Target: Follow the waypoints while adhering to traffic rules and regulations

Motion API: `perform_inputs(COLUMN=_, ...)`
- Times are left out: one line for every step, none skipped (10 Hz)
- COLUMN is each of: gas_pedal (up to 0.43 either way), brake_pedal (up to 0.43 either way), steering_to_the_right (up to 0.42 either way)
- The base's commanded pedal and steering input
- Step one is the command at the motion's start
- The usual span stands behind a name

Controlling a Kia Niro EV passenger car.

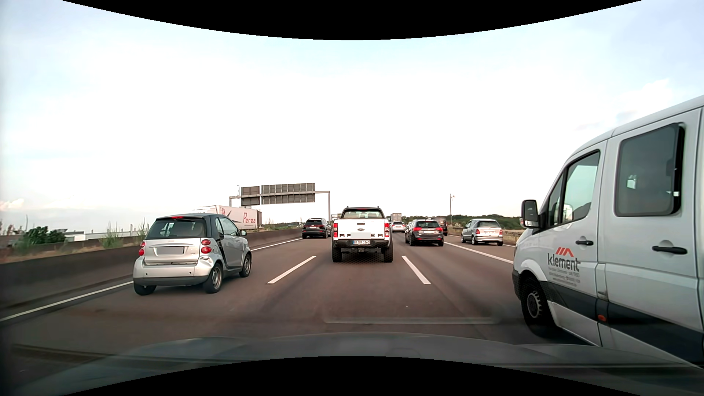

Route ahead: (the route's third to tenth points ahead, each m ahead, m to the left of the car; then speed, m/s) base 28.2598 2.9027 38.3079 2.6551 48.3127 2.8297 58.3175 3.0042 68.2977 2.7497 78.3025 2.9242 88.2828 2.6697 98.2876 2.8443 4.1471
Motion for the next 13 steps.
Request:
perform_inputs(gas_pedal=0.079, brake_pedal=0.000, steering_to_the_right=-0.004)
perform_inputs(gas_pedal=0.079, brake_pedal=0.000, steering_to_the_right=-0.004)
perform_inputs(gas_pedal=0.079, brake_pedal=0.000, steering_to_the_right=-0.004)
perform_inputs(gas_pedal=0.079, brake_pedal=0.000, steering_to_the_right=-0.004)
perform_inputs(gas_pedal=0.079, brake_pedal=0.000, steering_to_the_right=-0.004)
perform_inputs(gas_pedal=0.079, brake_pedal=0.000, steering_to_the_right=-0.004)
perform_inputs(gas_pedal=0.079, brake_pedal=0.000, steering_to_the_right=-0.004)
perform_inputs(gas_pedal=0.087, brake_pedal=0.000, steering_to_the_right=-0.004)
perform_inputs(gas_pedal=0.087, brake_pedal=0.000, steering_to_the_right=-0.004)
perform_inputs(gas_pedal=0.098, brake_pedal=0.000, steering_to_the_right=-0.004)
perform_inputs(gas_pedal=0.110, brake_pedal=0.000, steering_to_the_right=-0.004)
perform_inputs(gas_pedal=0.110, brake_pedal=0.000, steering_to_the_right=-0.004)
perform_inputs(gas_pedal=0.110, brake_pedal=0.000, steering_to_the_right=-0.004)
